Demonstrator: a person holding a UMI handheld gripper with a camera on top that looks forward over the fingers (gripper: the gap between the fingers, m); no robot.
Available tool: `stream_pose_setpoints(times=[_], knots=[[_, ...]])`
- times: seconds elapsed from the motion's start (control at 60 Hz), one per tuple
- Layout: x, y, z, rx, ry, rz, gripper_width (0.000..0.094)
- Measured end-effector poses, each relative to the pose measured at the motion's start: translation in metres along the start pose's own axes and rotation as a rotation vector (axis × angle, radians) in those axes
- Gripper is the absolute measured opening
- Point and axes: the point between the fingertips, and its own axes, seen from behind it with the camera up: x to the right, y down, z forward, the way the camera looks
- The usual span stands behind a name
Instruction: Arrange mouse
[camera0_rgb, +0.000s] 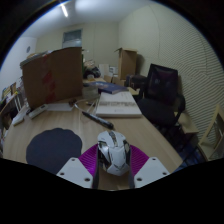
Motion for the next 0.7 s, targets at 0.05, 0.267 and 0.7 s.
stream_pose_setpoints(times=[0.05,0.267,0.7], knots=[[0.001,-0.024,-0.015,0.048,0.012,-0.010,0.0406],[-0.072,-0.142,-0.094,0.268,-0.048,0.018,0.0402],[-0.186,0.017,-0.022,0.028,-0.092,-0.154,0.0407]])
